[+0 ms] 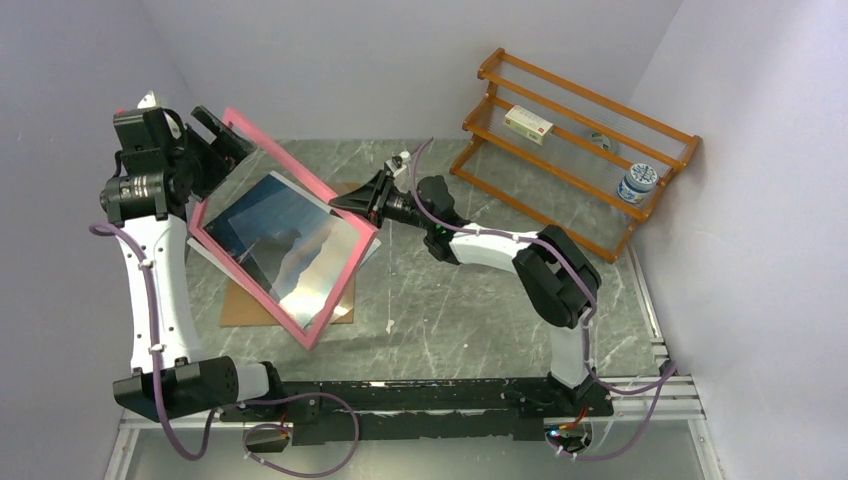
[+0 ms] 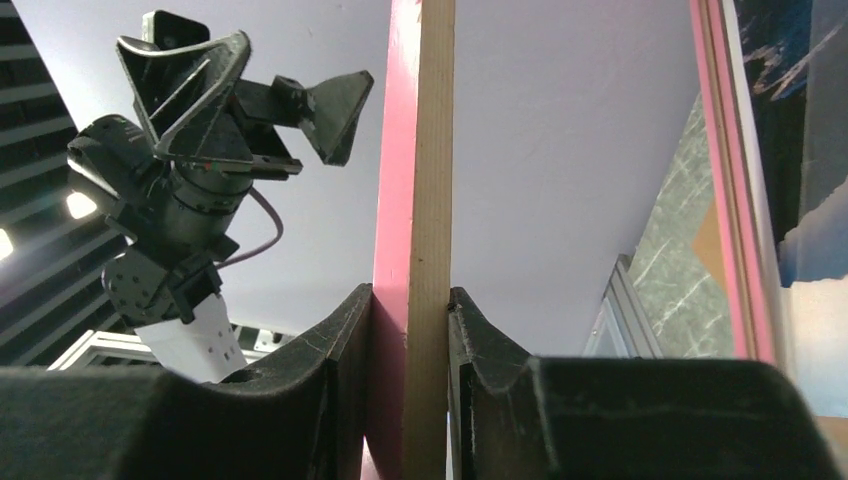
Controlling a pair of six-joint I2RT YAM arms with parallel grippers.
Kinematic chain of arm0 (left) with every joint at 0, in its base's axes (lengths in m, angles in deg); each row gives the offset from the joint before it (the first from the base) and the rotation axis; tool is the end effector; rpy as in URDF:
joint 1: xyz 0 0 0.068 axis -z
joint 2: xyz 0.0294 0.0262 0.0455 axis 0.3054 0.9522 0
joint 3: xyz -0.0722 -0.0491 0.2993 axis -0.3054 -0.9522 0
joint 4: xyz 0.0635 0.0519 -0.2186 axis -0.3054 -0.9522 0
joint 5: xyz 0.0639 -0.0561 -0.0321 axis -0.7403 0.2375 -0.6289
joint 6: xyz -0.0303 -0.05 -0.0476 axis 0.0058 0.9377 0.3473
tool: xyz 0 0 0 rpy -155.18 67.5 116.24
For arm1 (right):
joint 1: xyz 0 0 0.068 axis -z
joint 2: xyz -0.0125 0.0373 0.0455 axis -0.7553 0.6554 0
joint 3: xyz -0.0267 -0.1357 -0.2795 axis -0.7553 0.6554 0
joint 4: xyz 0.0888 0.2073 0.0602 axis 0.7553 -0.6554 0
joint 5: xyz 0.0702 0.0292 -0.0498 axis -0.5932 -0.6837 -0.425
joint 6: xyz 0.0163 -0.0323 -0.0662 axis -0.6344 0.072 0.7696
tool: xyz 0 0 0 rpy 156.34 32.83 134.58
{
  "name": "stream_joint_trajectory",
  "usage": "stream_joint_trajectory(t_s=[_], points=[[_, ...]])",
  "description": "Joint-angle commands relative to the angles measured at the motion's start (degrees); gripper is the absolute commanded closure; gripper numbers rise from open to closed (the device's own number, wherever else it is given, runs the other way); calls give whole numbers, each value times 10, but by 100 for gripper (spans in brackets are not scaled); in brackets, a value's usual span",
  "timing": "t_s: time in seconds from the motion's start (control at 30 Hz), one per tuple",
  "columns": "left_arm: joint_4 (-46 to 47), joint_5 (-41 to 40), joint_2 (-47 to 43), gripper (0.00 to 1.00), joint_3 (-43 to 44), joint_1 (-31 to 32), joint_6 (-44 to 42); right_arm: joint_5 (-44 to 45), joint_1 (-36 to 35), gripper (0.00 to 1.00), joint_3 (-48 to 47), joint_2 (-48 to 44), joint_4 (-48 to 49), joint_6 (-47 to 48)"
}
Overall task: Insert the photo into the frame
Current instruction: Turn over the photo frame at the center of the board.
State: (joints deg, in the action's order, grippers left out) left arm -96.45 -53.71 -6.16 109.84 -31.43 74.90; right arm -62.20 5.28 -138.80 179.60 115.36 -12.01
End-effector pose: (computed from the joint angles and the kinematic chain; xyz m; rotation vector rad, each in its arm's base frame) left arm 0.2240 0.0434 0.4698 -0.8199 1.9769 -0.4199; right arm 0.3149 0.3463 0.3207 0.2101 1.8987 2.1836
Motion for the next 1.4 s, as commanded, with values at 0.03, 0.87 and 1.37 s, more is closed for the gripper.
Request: stream_joint_trajectory(t_s=[0.03,0.87,1.37], points=[[88,182,20,6,27,-1,11,7,6,100,-31,-99,20,1],[145,221,54,21,-108,-1,194,-29,-36,100,-54,-162,-113,53],[44,95,-27,97,-52,-1,147,-41,-41,29,-71,-224,-242,169]])
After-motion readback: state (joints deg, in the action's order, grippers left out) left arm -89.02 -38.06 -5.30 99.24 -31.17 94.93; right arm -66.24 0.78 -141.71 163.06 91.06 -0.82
